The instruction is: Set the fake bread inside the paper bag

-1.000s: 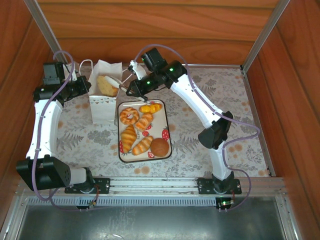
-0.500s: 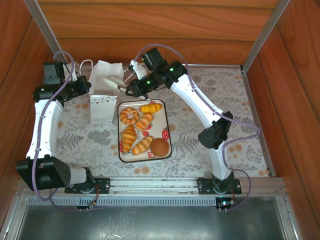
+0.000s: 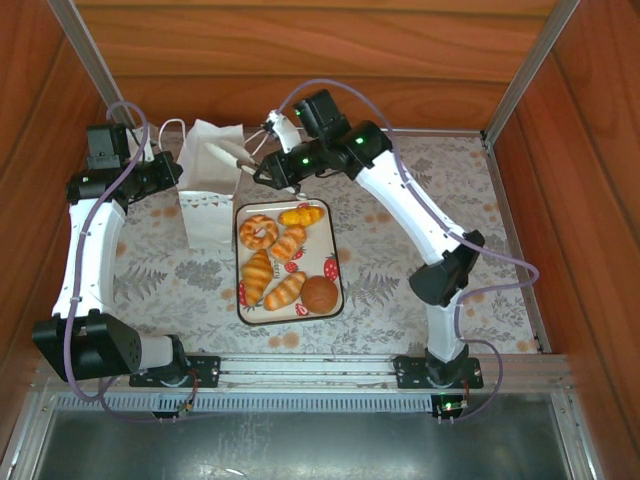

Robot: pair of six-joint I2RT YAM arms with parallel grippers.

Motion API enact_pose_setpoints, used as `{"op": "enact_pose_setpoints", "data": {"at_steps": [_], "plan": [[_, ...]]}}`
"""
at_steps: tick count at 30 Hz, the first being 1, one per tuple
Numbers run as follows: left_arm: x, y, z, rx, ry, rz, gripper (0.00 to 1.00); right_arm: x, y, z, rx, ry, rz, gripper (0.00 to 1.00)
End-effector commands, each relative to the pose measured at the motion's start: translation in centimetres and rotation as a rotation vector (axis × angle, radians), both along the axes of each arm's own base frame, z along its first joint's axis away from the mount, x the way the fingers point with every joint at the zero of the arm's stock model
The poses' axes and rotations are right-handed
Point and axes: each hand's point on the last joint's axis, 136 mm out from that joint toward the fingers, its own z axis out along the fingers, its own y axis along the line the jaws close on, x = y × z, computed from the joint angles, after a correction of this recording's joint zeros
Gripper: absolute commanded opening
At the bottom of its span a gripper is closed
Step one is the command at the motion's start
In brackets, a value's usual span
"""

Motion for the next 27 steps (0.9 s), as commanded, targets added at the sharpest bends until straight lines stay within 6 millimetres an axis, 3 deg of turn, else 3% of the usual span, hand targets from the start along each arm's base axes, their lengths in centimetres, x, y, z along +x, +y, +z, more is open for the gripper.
{"op": "enact_pose_setpoints", "data": {"at_steps": [1,6,9,11,18,22,27], "plan": [[0.4,-0.4,-0.3,-0.013,-0.002,-0.012,0.00,-1.0,-0.7,5.2,0.134,-0.095,0.013,0.45],[0.4,-0.4,-0.6,-0.013,0.003,-0.011,0.00,-1.7,-2.6,8.0,0.224,-0.132,-0.004,0.44],[0.5,-0.4,-0.8,-0.015,0.009,-0.013,0.00,-1.4,-4.2,8.4,0.253,-0.136,-0.042,0.44],[0.6,-0.4,-1.0,-0.015,0.013,-0.013,0.00,-1.6,-6.1,9.5,0.278,-0.157,-0.076,0.44],[0.8,-0.7,-0.8,-0.036,0.009,-0.019,0.00,0.1,-12.3,8.9,0.302,-0.160,-0.262,0.44],[0.8,-0.9,-0.3,-0.050,-0.003,-0.023,0.00,1.0,-15.7,7.1,0.261,-0.148,-0.373,0.44],[0.9,-1.0,0.2,-0.058,-0.014,-0.023,0.00,1.6,-18.5,4.7,0.209,-0.118,-0.461,0.44]]}}
